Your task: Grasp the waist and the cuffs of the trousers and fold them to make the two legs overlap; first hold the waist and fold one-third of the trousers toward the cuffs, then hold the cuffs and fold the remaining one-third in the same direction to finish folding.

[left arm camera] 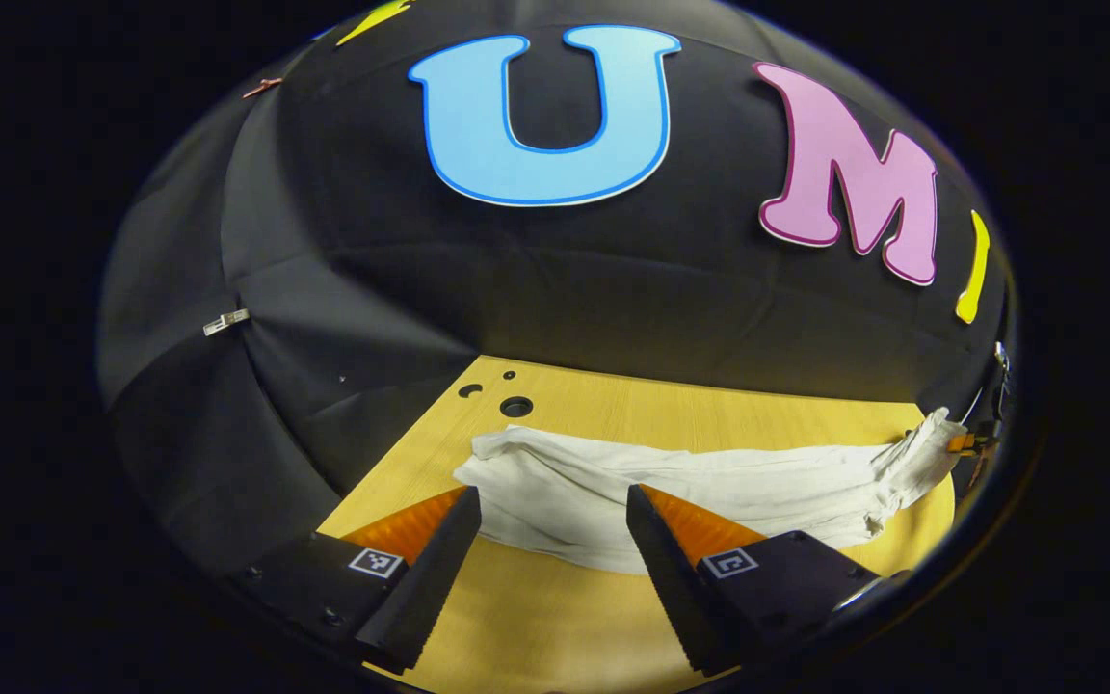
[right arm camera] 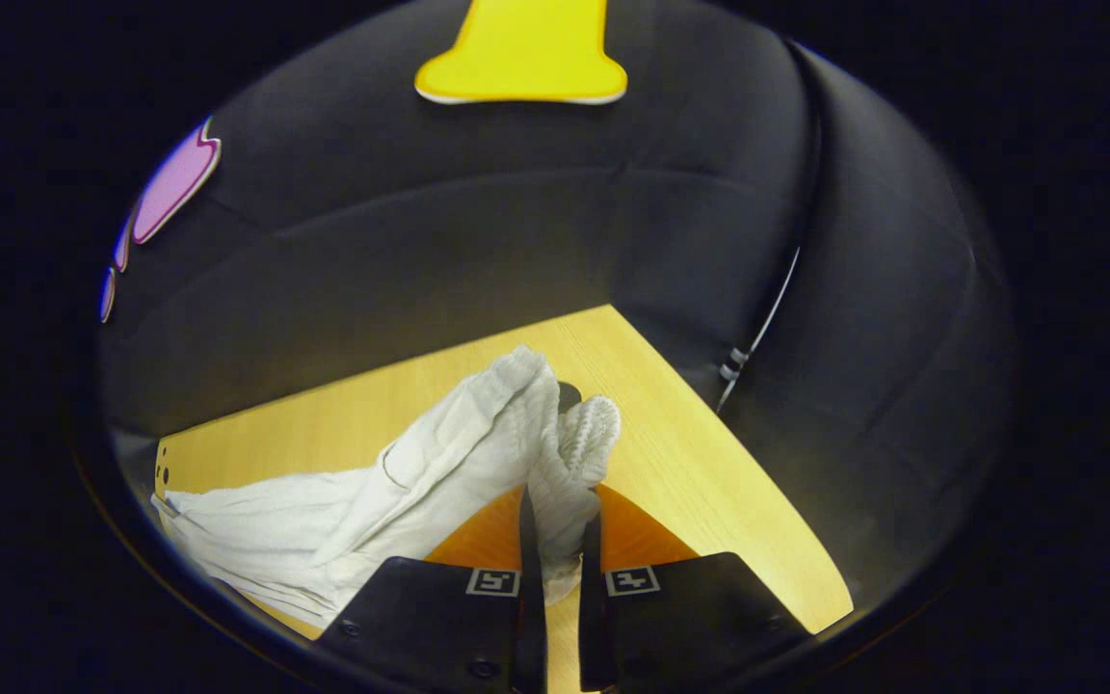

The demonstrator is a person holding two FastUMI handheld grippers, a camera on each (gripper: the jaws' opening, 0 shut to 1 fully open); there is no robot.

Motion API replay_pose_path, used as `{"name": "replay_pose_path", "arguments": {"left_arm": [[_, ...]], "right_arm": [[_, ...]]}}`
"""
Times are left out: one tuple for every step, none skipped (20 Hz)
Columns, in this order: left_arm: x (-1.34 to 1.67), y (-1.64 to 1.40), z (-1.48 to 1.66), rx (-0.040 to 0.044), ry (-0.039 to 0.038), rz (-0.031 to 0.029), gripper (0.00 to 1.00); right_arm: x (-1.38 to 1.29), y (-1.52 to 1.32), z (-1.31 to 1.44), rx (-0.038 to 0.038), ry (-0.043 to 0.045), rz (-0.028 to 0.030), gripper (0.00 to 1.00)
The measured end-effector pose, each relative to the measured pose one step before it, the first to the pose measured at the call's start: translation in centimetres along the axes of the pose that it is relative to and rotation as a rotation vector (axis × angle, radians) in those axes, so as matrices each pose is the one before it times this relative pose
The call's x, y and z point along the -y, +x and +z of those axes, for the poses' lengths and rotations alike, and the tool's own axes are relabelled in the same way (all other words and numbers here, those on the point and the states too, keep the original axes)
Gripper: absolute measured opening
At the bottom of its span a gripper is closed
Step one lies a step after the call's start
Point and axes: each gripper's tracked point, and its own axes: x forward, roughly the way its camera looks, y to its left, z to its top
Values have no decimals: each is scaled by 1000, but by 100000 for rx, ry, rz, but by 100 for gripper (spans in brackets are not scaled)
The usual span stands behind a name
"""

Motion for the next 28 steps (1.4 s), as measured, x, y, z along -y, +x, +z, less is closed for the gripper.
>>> {"name": "replay_pose_path", "arguments": {"left_arm": [[-897,-193,-257,6,-1020,60,97],[-556,-50,-240,-133,-1265,-97,97],[-566,-51,-237,-281,-1374,-265,97],[-398,-1,-295,-189,-1313,-561,97],[-624,-174,-270,-50,-1113,-130,97],[-649,-159,-223,96,-829,-139,97],[-666,-227,-315,309,-591,-139,97],[-656,-22,-203,465,-705,-73,97],[-791,-86,-238,425,-937,-204,97],[-782,-141,-410,-57,-913,108,97],[-1064,-29,-650,-266,307,716,97],[-962,-40,-532,173,1224,813,97],[-687,37,-577,-133,925,371,97],[-605,19,-684,-653,13,-109,96],[-475,26,-533,-580,-965,-574,96],[-553,247,-570,-568,-1491,-390,96],[-612,261,-340,-410,-1620,97,96],[-641,501,-288,-242,-1664,-52,96],[-582,544,-170,-495,-1867,44,96],[-570,636,-229,-291,-1957,-52,96],[-527,742,-70,-390,-1672,-19,96],[-447,817,-156,-454,-1402,-171,96],[-383,821,-70,-442,-1187,-13,96],[-318,858,-92,-542,-1195,-29,96],[-232,778,84,-455,-1528,-88,96],[-120,773,-13,-435,-1854,-283,96],[-59,680,194,-194,-2324,-344,96],[41,732,344,-54,-2704,-452,96]], "right_arm": [[-801,-938,1235,2512,-1928,825,17],[-856,-805,983,2141,-1857,850,17],[-622,-828,873,1939,-1079,1355,17],[-889,-824,625,1363,-334,1910,17],[-1318,-660,573,1165,36,1995,17],[-1763,111,0,554,176,2068,17],[-1575,-177,-50,564,749,2163,17],[-1378,10,-184,-428,1440,1684,17],[-1230,-116,-347,-1304,1707,1423,17],[-1464,-498,-523,-568,750,1284,17],[-1438,-174,-322,33,255,1208,17],[-2021,-263,-474,181,198,1924,17],[-1613,-65,-512,36,219,1983,17],[-1595,-160,-705,-321,-21,1675,17],[-1345,71,-860,-812,-102,1760,17],[-1344,60,-1085,-1227,-2,1459,17],[-1280,-40,-1071,-1095,-225,1074,17],[-1287,186,-1155,-1131,-381,654,17],[-1126,396,-1056,-862,-416,964,17],[-1277,207,-1111,-881,-294,692,17],[-1128,199,-953,-919,-31,929,17],[-981,206,-1073,-853,-91,609,17],[-853,178,-942,-966,9,352,17],[-536,172,-920,-1168,147,295,17],[-366,177,-754,-1091,198,-101,17],[-408,178,-724,-990,313,-57,17],[-152,138,-414,-824,619,185,18],[-162,142,-475,-1026,406,464,15]]}}
